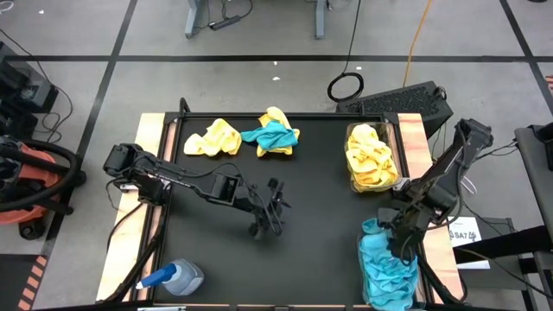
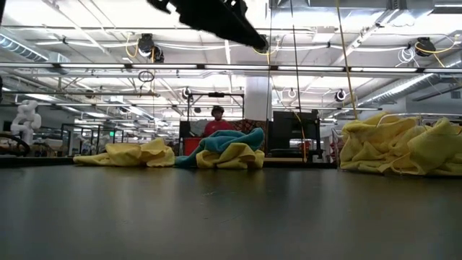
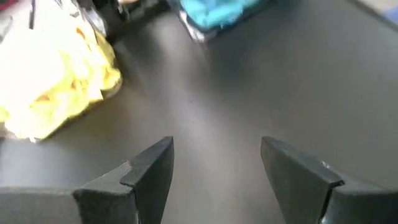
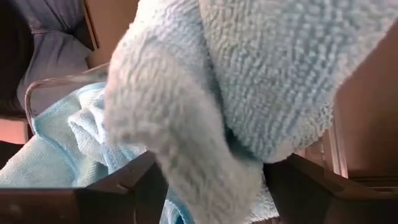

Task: Sort microfiber towel by color & place in baskets
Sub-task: Put the blue towel into the bottom transparent bin

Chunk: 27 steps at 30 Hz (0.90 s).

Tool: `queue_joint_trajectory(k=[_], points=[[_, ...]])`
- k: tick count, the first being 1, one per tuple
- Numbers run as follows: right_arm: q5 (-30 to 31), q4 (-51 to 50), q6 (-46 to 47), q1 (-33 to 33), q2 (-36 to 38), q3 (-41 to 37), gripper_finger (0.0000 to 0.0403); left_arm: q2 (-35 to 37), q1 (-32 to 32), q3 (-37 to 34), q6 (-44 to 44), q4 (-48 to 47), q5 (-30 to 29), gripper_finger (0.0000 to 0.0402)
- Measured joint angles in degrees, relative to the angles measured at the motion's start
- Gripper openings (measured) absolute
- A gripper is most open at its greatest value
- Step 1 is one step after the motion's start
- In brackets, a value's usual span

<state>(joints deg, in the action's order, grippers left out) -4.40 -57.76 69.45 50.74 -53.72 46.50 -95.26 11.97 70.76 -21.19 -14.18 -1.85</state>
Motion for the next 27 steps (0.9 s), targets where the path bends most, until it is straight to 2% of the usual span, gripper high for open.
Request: queue_joint_trajectory(k=[13,21,27], points=[[-0.92,1.28,0.39,0.0,0.84,0.0,0.0237,-5.25,0.0,0.02,1.33,22.86,4.86,0.0247],[-1.32,1.96,0.4,0.0,4.24,0.0,0.0237,-8.98,0.0,0.0,1.29,25.12,4.92,0.0247],[1.83,-1.68,2.28,0.0,7.72,0.02,0.0229,-9.57,0.0,0.0,1.33,25.28,4.98,0.0247]])
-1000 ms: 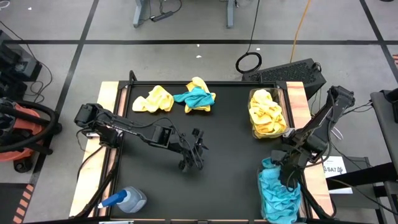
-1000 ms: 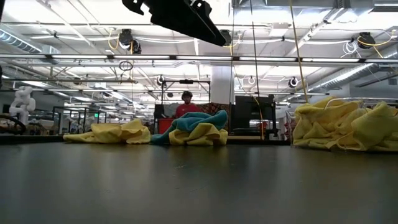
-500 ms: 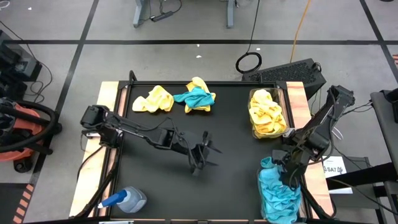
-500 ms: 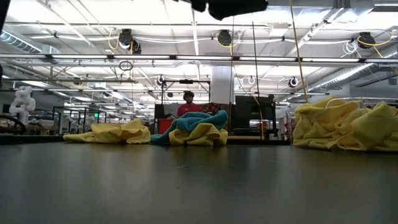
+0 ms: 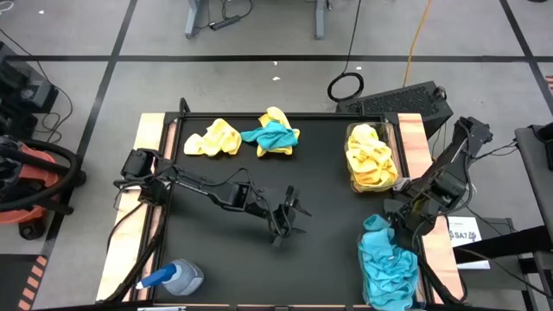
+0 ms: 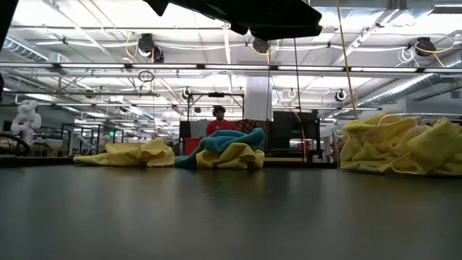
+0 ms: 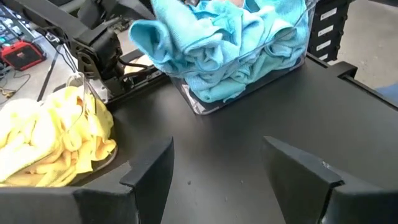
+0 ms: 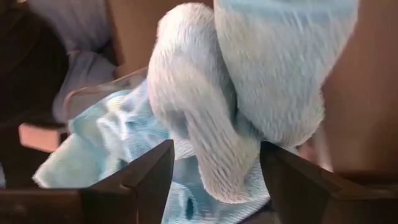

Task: Sort microfiber towel by color & place in baskets
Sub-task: Put the blue towel into the bottom transparent bin

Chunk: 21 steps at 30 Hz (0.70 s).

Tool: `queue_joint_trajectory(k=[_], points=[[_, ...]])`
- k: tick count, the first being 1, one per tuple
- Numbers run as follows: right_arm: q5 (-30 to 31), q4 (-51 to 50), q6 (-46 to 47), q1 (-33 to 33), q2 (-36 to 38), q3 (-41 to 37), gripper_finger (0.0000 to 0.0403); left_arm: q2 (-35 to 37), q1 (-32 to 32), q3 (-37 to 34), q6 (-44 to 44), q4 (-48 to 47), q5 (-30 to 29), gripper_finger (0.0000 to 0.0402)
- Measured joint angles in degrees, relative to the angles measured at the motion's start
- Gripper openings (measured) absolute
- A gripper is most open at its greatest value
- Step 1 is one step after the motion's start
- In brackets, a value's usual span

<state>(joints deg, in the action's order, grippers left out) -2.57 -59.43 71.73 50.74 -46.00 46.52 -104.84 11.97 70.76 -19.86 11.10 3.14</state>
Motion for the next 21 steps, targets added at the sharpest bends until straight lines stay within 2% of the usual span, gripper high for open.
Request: queue_joint_trajectory(k=[5,14,18,21], points=[[2.95,-2.87,1.32,-0.02,2.16,0.0,0.0205,0.0,0.0,0.0,0.01,1.25,0.0,0.0247],[6.0,0.91,-2.91,0.0,3.48,0.0,0.0152,0.0,0.0,0.0,0.0,1.0,0.0,0.0247],[8.54,2.57,-5.8,-0.02,2.6,0.02,0.0114,0.0,-0.21,0.0,-0.02,0.98,-0.02,0.0247],[8.54,2.83,-7.17,-0.02,0.71,0.02,0.007,0.0,-0.42,0.0,-0.01,0.93,-0.02,0.0247]])
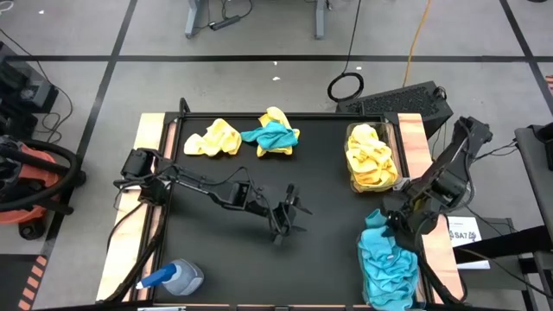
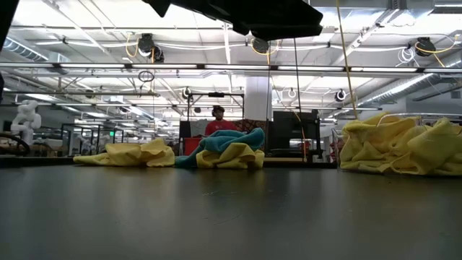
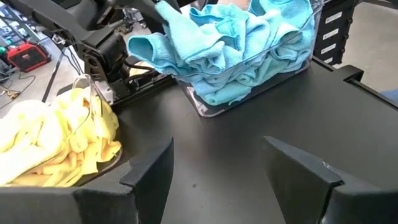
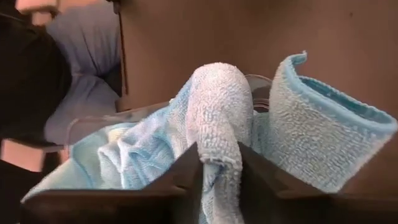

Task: Sort microfiber towel by color & place in baskets
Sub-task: Put the blue towel into the bottom transparent bin

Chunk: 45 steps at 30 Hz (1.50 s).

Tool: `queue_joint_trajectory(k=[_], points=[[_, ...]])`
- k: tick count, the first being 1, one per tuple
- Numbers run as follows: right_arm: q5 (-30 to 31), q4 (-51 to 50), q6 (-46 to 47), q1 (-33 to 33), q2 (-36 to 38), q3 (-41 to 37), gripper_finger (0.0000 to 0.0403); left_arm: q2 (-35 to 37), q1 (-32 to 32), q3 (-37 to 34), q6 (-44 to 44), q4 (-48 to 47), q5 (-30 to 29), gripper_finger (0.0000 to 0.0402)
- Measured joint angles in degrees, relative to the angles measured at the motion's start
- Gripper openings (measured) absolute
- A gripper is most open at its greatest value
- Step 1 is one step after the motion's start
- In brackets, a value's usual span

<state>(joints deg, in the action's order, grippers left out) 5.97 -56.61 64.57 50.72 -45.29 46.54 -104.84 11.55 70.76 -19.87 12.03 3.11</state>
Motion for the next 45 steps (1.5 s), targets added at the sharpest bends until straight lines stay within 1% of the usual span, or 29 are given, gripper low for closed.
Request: queue_joint_trajectory(k=[3,4,12,19,23,28,31,35,39,45], points=[[-0.71,2.62,-2.6,0.0,-2.67,0.0,0.0018,0.0,0.0,0.0,0.01,-0.02,0.0,0.0247],[-1.39,3.88,-3.64,0.0,-3.66,0.0,0.001,0.0,0.0,0.0,-0.01,-0.04,-0.02,0.0247],[-4.94,8.74,-4.3,0.67,-13.83,0.0,0.0003,0.0,0.04,0.0,-0.01,-0.63,-0.02,0.0247],[-8.76,9.73,-2.85,2.53,-24.43,0.0,0.0002,-1.4,-0.07,0.01,-0.37,-0.81,-0.02,0.0247],[-8.97,10.89,-2.89,3.4,-29.4,0.06,0.0001,-2.56,-0.35,0.0,-0.37,-0.65,-0.02,0.0247],[-8.9,11.02,-3.75,3.8,-33.23,0.24,0.0001,-3.08,-0.66,0.0,-0.34,-0.29,-0.02,0.0247],[-8.89,11.0,-4.05,3.8,-33.89,0.26,0.0006,-3.23,-0.66,0.0,-0.34,-0.58,-0.02,0.0247],[-9.01,10.98,-3.61,3.8,-32.7,0.09,0.0027,-3.22,-0.66,0.0,-0.31,-0.53,-0.02,0.0247],[-9.45,10.67,-1.32,3.78,-29.09,-0.11,0.0054,-3.23,-0.66,0.01,-0.29,-0.55,-0.02,0.0247],[-9.58,10.82,2.23,3.78,-21.24,-0.11,0.0103,-3.22,-0.66,0.01,-0.27,-0.52,-0.02,0.0247]])
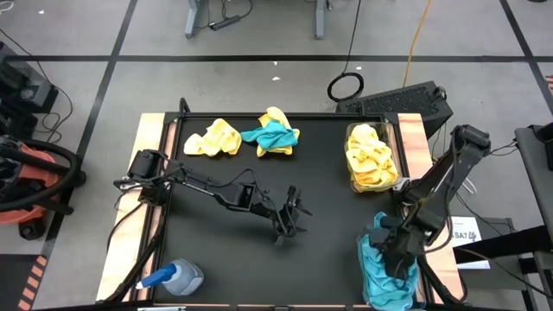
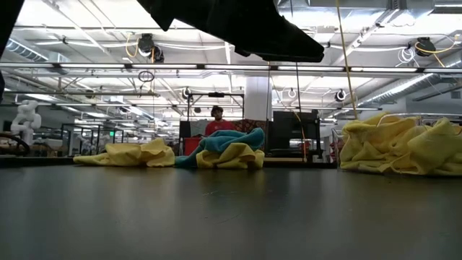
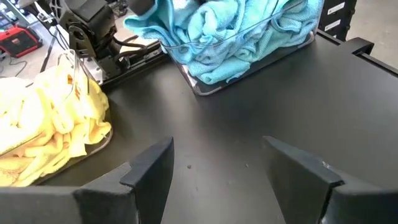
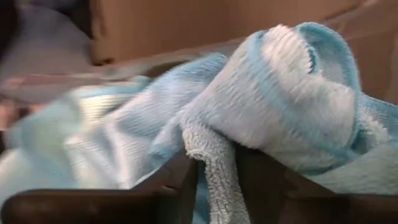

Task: Sort microfiber towel by color & place in baskets
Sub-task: Put the blue towel into the bottom transparent bin

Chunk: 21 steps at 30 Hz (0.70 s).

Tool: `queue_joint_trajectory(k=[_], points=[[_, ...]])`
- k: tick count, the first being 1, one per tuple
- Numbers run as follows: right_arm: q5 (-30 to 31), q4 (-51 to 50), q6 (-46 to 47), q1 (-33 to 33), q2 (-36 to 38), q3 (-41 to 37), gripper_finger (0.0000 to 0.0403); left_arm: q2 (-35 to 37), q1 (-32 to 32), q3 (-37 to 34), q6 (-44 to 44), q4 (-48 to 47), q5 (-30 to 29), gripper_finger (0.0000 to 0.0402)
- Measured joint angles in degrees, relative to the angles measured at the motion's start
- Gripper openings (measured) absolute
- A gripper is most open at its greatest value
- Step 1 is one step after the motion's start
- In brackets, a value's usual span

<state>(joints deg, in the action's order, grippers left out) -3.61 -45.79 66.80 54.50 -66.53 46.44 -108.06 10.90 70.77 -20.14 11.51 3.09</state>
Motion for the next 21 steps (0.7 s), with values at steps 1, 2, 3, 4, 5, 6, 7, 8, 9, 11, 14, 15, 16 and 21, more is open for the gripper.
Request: queue_joint_trajectory(k=[1,2,3,4,5,6,7,8,9,11,14,15,16,21], points=[[0.02,0.42,0.07,0.0,1.33,-0.01,0.0111,0.0,0.0,-0.01,0.0,0.0,0.0,0.0247],[0.11,0.96,0.07,0.0,2.69,0.0,0.0119,-0.01,0.0,-0.01,0.02,-0.02,0.0,0.0247],[0.39,1.0,0.07,0.0,4.01,0.0,0.0126,0.01,0.0,-0.01,0.14,-0.02,0.0,0.0247],[0.87,0.65,0.07,0.0,5.32,0.0,0.0133,-0.01,0.0,-0.01,0.22,-0.02,0.0,0.0247],[1.46,0.49,0.07,0.02,6.63,0.0,0.0138,-0.01,0.0,-0.01,0.3,-0.02,0.0,0.0247],[1.88,0.42,0.05,0.02,7.91,0.0,0.0142,0.0,0.0,-0.01,0.33,-0.04,0.0,0.0247],[2.23,0.16,0.03,0.02,9.14,0.0,0.0146,0.0,0.0,0.01,0.33,-0.13,0.0,0.0247],[2.74,-0.28,0.07,0.02,10.43,0.0,0.0149,0.0,0.0,0.0,0.33,-0.23,0.0,0.0247],[3.41,-0.47,0.05,0.01,11.7,0.0,0.0151,-0.01,0.0,0.0,0.33,-0.24,0.0,0.0247],[4.62,-0.39,-0.01,0.0,14.07,0.0,0.0153,0.0,0.0,0.0,0.33,-0.29,0.0,0.0247],[5.35,-0.4,-0.52,0.0,17.08,0.0,0.0153,0.01,0.0,-0.01,0.33,-0.66,0.0,0.0247],[5.44,-0.41,-0.66,0.0,17.94,0.0,0.0153,0.01,0.0,-0.01,0.3,-0.78,0.0,0.0247],[5.69,-0.51,-0.86,0.0,18.74,0.0,0.0153,0.01,0.0,-0.01,0.16,-0.98,0.0,0.0247],[10.19,-1.15,-4.64,0.0,22.88,0.0,0.0153,0.01,-0.34,-0.01,-0.24,-2.18,-1.36,0.0247]])
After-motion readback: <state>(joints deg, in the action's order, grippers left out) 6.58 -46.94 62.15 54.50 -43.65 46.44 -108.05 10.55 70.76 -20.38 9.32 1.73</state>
